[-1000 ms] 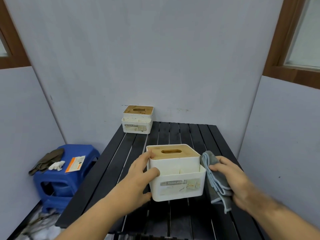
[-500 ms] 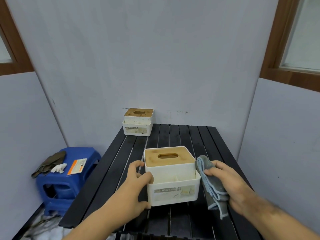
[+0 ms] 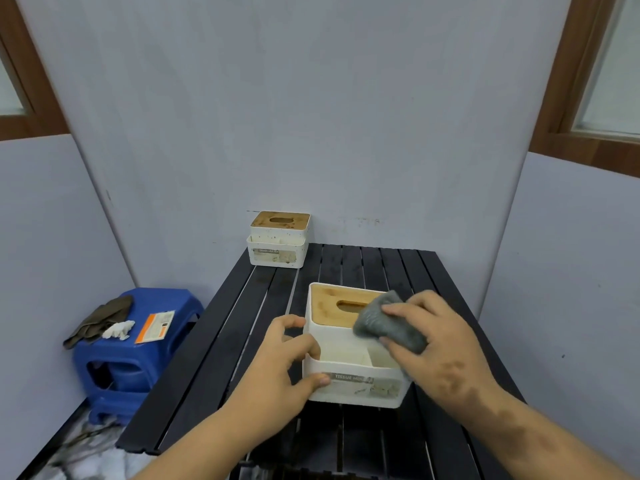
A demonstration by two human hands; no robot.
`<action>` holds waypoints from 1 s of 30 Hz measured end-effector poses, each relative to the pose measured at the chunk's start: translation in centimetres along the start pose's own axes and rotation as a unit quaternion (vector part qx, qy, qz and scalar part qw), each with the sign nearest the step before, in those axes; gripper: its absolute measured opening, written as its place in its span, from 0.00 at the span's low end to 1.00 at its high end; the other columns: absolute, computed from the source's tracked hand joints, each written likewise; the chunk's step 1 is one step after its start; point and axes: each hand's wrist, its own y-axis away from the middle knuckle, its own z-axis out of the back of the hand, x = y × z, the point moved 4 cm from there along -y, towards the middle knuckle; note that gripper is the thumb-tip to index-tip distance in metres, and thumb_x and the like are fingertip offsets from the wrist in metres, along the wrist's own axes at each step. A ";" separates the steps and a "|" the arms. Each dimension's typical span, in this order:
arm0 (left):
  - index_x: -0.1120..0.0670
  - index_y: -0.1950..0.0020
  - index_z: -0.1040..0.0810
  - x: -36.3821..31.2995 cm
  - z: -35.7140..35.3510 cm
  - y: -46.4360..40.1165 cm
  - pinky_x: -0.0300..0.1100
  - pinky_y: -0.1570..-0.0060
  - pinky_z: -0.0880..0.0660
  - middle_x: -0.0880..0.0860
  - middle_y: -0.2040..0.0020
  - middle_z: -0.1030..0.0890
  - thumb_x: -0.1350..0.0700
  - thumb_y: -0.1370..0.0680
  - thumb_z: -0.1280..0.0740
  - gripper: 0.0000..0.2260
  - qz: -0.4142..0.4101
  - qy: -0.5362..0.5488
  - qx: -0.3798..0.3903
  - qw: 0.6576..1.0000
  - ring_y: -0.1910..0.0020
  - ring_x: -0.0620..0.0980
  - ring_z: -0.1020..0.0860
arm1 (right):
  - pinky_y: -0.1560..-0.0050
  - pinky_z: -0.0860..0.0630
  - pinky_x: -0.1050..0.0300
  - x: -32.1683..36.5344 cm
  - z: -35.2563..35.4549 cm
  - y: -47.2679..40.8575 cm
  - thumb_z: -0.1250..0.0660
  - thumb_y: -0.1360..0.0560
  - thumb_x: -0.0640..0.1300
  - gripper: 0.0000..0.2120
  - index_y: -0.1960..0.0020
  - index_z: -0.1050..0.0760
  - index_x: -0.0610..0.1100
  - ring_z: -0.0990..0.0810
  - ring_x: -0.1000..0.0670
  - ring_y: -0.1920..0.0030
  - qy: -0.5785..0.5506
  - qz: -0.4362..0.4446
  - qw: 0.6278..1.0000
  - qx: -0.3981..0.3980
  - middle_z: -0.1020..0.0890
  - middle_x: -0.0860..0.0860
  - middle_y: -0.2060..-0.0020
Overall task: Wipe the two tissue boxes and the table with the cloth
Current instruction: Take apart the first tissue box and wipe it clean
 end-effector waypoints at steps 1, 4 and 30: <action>0.38 0.59 0.27 -0.1 -0.3 -0.2 0.27 0.44 0.28 0.29 0.36 0.36 0.52 0.30 0.21 0.16 -0.009 0.000 0.000 1.000 0.38 0.32 0.31 | 0.56 0.21 0.55 0.4 -0.6 -0.3 0.19 0.34 0.47 0.21 0.43 0.18 0.52 0.22 0.55 0.54 0.048 0.057 0.997 0.007 0.23 0.58 0.52; 0.37 0.59 0.26 -0.1 -1.1 -0.4 0.35 0.40 0.26 0.32 0.38 0.31 0.53 0.32 0.21 0.16 -0.022 0.003 -0.006 1.000 0.37 0.36 0.28 | 0.59 0.24 0.53 1.6 -2.1 -1.3 0.21 0.35 0.46 0.20 0.44 0.17 0.48 0.22 0.49 0.57 0.098 0.181 0.979 0.002 0.20 0.52 0.54; 0.51 0.60 0.26 1.5 -3.1 0.9 0.33 0.48 0.23 0.39 0.30 0.31 0.53 0.28 0.23 0.11 -0.039 -0.075 0.005 0.996 0.43 0.38 0.23 | 0.48 0.24 0.55 1.8 -5.5 -5.4 0.32 0.23 0.51 0.11 0.41 0.19 0.53 0.26 0.51 0.51 0.061 -0.037 0.991 0.115 0.27 0.53 0.52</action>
